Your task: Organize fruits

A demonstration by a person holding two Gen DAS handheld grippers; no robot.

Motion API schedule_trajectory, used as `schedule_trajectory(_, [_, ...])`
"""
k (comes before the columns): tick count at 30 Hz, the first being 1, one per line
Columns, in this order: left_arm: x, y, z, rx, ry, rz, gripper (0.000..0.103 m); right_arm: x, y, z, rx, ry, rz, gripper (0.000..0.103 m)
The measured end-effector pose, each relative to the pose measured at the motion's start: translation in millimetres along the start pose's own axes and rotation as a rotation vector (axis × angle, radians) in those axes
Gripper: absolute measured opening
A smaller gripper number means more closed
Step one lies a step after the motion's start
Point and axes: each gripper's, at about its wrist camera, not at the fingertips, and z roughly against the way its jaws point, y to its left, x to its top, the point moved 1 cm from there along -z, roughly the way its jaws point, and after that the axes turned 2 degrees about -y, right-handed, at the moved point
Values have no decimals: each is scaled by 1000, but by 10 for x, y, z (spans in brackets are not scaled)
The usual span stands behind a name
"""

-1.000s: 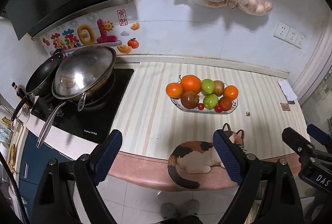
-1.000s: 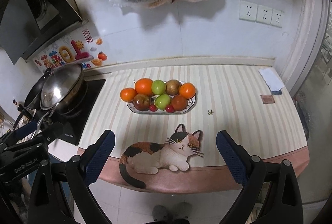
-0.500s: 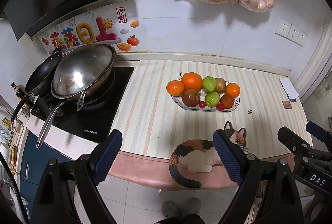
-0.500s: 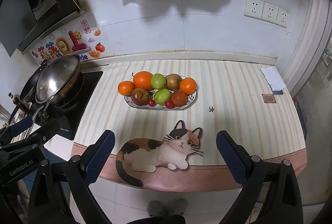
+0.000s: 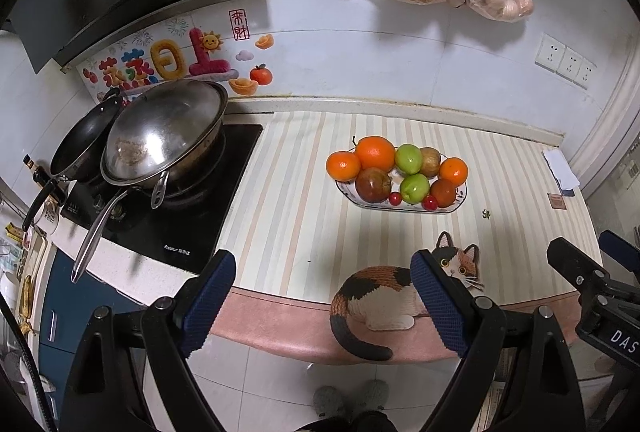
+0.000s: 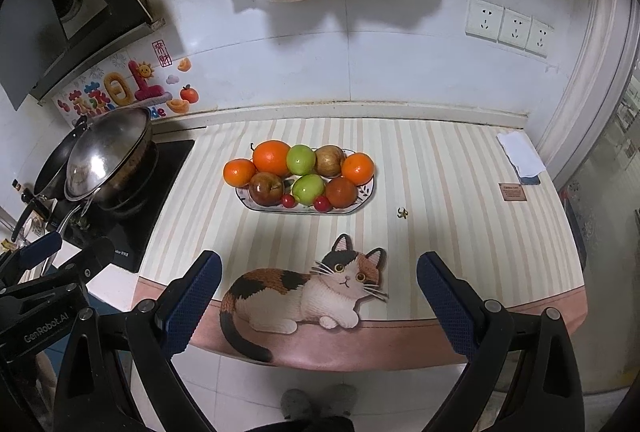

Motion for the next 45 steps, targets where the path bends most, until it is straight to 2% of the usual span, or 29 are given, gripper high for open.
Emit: schedule_trajectory(45, [47, 56, 84, 1, -14, 4, 90, 37, 107, 38, 24, -3, 1, 100])
